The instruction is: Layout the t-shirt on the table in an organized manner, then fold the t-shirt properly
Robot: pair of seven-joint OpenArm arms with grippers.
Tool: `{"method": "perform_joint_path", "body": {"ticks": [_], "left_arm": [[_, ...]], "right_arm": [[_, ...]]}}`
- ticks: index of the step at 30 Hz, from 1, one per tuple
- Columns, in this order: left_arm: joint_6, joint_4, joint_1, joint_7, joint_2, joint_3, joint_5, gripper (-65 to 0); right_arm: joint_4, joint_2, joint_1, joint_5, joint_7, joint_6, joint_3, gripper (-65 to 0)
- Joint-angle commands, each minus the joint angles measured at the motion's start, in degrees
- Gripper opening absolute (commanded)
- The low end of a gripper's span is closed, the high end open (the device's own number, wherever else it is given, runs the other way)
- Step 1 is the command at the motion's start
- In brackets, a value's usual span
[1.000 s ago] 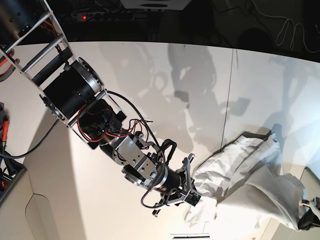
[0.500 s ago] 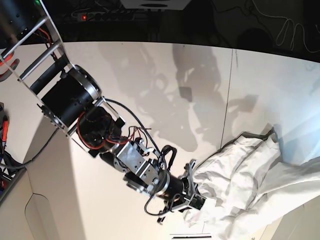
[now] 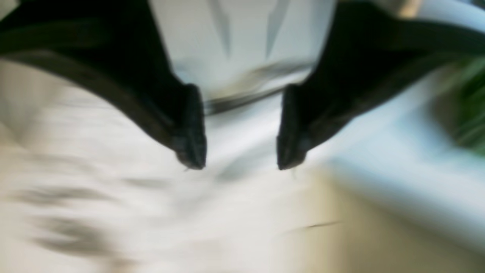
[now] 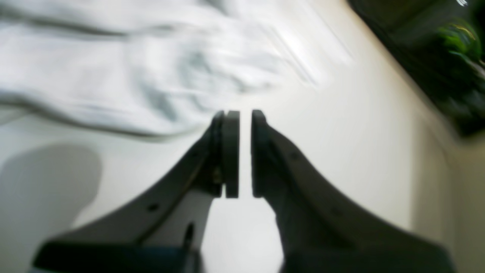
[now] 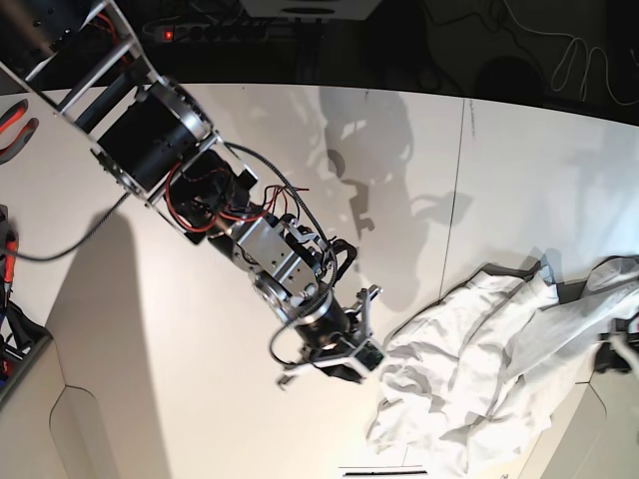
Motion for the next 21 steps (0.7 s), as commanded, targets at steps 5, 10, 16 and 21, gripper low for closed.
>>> {"method": "perform_joint_path", "body": {"ticks": [5,10,16,21], "left_arm": [[-5.5,0.5,-1.0,-1.7,9.2,-0.1,-2.4,-65.0],[-5.4,-3.7,0.0,-6.7,15.1,0.4,9.0,-65.0],[0.9,-11.8,-0.1,-11.7,16.3,6.1,16.3,-65.0],[6.0,-15.4,0.3,-12.8,16.9,12.0,17.4,-65.0]], "right_arm": [[0.8,2.4,-0.4,-0.1,-1.2,-10.0,11.6,-65.0],[1.3,6.1,-0.4,0.4,-5.2,-7.6,23.4,-65.0],[2.4,10.4,-0.4,9.6,-5.6,4.9,32.4,-65.0],[4.8,11.0,-0.5,14.4,-7.5,15.0,36.0,-65.0]]}}
